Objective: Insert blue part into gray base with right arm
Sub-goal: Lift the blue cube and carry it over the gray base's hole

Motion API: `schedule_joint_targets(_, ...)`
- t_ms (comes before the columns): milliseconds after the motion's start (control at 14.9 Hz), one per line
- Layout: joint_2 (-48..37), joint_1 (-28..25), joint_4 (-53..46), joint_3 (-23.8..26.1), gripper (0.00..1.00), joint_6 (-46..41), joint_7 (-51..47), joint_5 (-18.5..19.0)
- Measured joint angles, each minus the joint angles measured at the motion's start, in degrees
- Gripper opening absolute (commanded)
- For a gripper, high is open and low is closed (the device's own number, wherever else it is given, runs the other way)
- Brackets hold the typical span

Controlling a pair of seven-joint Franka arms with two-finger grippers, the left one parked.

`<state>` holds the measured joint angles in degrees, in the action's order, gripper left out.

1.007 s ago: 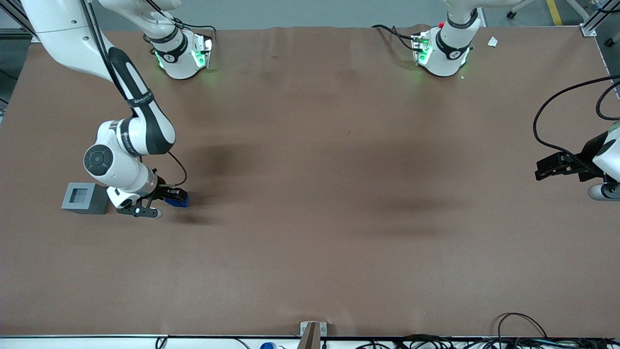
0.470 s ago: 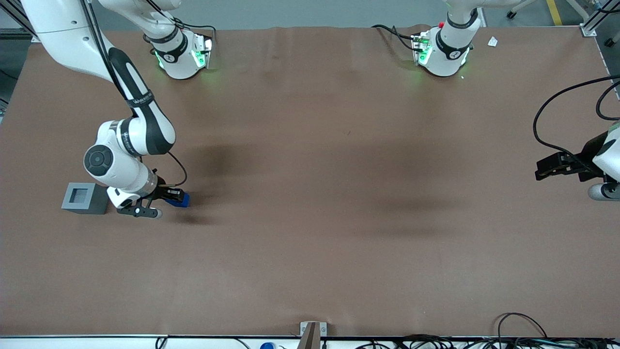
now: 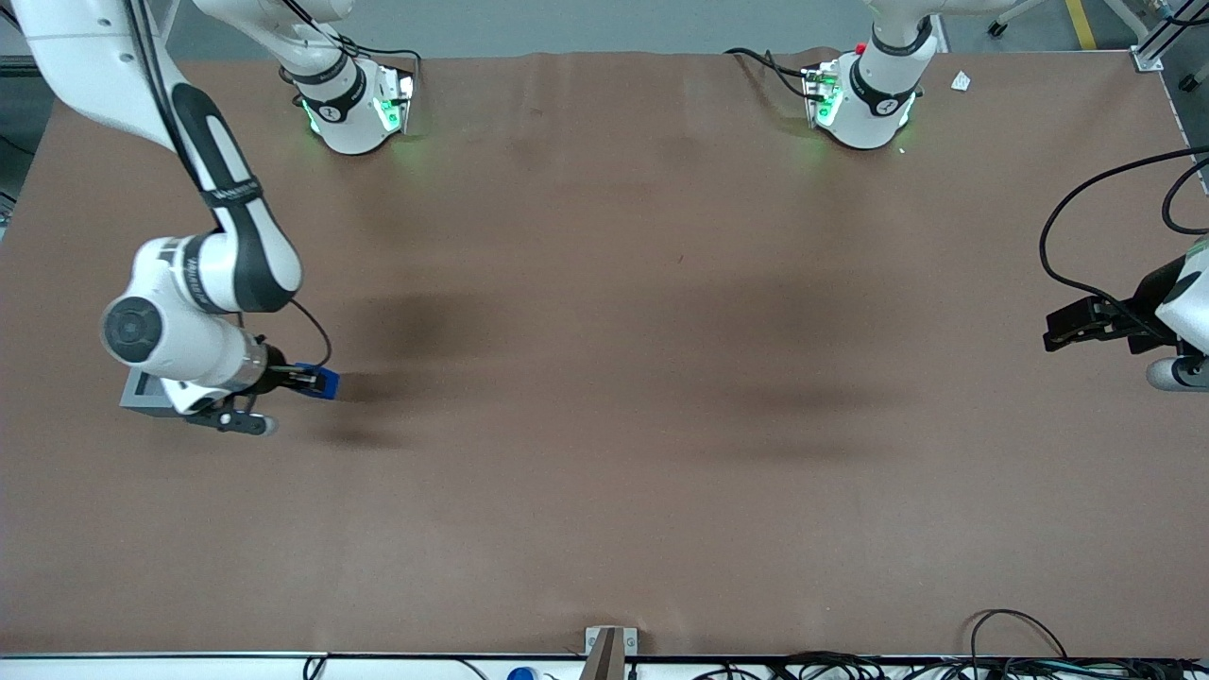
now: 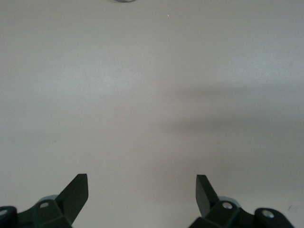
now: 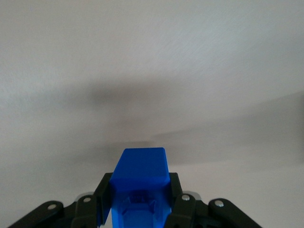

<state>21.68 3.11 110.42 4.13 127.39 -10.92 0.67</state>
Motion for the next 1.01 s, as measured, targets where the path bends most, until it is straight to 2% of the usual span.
schedule_joint_targets(269,-4.7,7.6,-0.5,-0.2,0.0,-3.8,9.5,0.7)
schedule_joint_targets(604,-4.9,17.1,-1.5,-0.4,0.0,-3.2,22.1,0.8)
schedule_joint_targets(1007,-1.6,22.0,-7.4,-0.4,0.0,-3.3,26.2,0.8)
